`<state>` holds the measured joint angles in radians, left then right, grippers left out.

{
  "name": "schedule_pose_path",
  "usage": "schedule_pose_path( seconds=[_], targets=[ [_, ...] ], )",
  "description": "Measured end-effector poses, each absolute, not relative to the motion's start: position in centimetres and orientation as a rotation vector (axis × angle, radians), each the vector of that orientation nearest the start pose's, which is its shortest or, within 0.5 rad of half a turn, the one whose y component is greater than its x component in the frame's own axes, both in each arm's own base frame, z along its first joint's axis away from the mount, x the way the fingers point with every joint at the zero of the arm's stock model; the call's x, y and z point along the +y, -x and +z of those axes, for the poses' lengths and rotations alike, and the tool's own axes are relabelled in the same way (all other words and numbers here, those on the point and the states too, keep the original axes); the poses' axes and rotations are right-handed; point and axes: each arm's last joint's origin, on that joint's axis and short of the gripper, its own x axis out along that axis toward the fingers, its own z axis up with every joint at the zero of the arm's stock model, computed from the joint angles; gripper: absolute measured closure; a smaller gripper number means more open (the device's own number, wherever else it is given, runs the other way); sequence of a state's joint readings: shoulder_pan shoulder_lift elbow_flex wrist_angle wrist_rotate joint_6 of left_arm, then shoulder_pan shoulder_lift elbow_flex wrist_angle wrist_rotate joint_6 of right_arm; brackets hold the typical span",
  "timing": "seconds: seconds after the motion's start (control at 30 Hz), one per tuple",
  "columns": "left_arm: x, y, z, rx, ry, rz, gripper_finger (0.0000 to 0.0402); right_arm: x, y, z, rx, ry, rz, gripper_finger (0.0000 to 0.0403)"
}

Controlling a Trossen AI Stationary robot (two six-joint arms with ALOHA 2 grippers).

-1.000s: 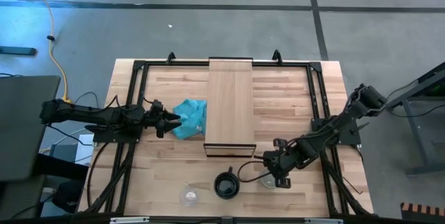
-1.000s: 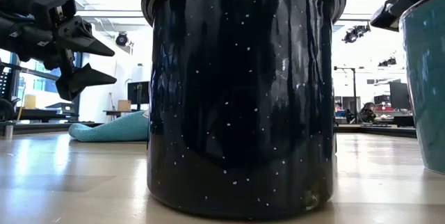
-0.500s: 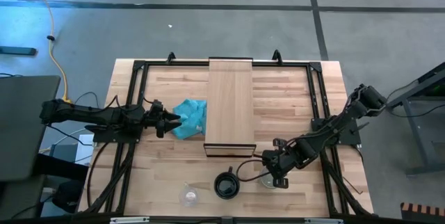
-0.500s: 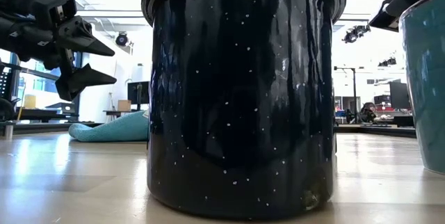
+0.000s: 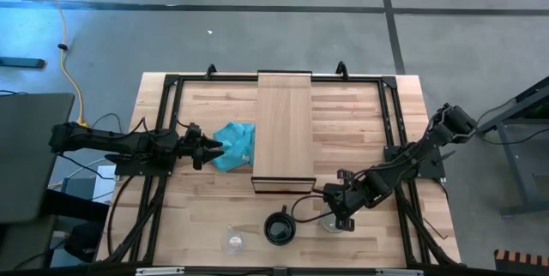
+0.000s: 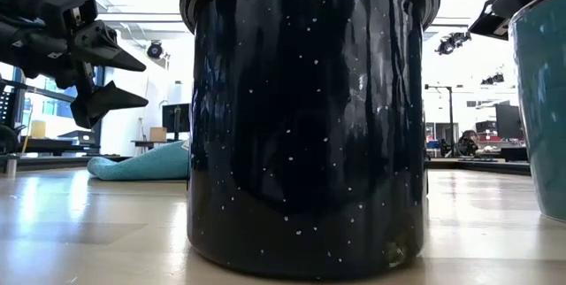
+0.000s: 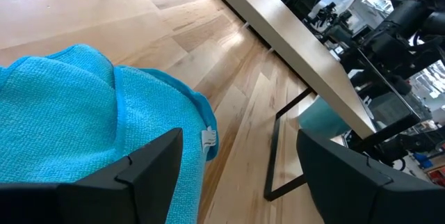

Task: Stack small to large cups/mugs on shelf
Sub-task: Put the blue mug on the shelf

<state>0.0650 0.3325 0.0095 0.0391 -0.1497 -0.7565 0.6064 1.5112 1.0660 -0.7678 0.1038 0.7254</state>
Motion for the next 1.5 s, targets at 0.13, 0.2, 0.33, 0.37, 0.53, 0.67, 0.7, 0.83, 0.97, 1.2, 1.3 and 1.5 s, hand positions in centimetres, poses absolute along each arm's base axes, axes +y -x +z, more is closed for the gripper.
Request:
schedule_pose_path(
  seconds=[0.13, 0.2, 0.33, 0.37, 0.53, 0.67, 0.7, 0.83, 0.97, 1.2, 1.3, 1.5],
  targets=[
    [1.2, -11.4, 14.2, 0.19, 0.736, 0.31, 0.0131, 16.0, -23.6, 22.6, 1.224, -0.218, 0.005, 0.0393],
    [1.2, -11.4, 14.2, 0.19, 0.736, 0.31, 0.0131, 16.0, -23.5, 22.6, 1.228, -0.234, -0.011, 0.0388],
    [1.2, -11.4, 14.2, 0.19, 0.736, 0.31, 0.0131, 16.0, -23.5, 22.6, 1.229, -0.24, -0.015, 0.0397],
    [1.2, -11.4, 14.2, 0.19, 0.736, 0.31, 0.0131, 16.0, -23.5, 22.6, 1.229, -0.243, -0.017, 0.0398],
    [1.2, -11.4, 14.2, 0.189, 0.737, 0.31, 0.0131, 15.7, -23.1, 23.1, 1.224, -0.265, -0.028, 0.0399],
    [1.2, -11.4, 14.2, 0.19, 0.736, 0.31, 0.0131, 15.4, -22.7, 23.8, 1.215, -0.283, -0.037, 0.04],
    [1.2, -11.4, 14.2, 0.19, 0.736, 0.31, 0.0131, 15.3, -22.6, 23.9, 1.215, -0.283, -0.038, 0.04],
    [1.2, -11.4, 14.2, 0.189, 0.737, 0.31, 0.0131, 15.2, -22.4, 24.5, 1.194, -0.303, -0.029, 0.0401],
    [1.2, -11.4, 14.2, 0.188, 0.745, 0.311, 0.0131, 15.1, -22.1, 24.9, 1.194, -0.316, -0.014, 0.0402],
    [1.2, -11.4, 14.2, 0.187, 0.746, 0.313, 0.0131, 14.7, -21.9, 26.8, 1.221, -0.315, -0.019, 0.0402],
    [1.2, -11.4, 14.2, 0.179, 0.743, 0.328, 0.0131, 14.5, -22.0, 27.9, 1.221, -0.304, -0.02, 0.0402],
    [1.3, -11.4, 14.2, 0.171, 0.739, 0.342, 0.0131, 13.7, -22.3, 30.2, 1.213, -0.292, -0.022, 0.0402]
  ],
)
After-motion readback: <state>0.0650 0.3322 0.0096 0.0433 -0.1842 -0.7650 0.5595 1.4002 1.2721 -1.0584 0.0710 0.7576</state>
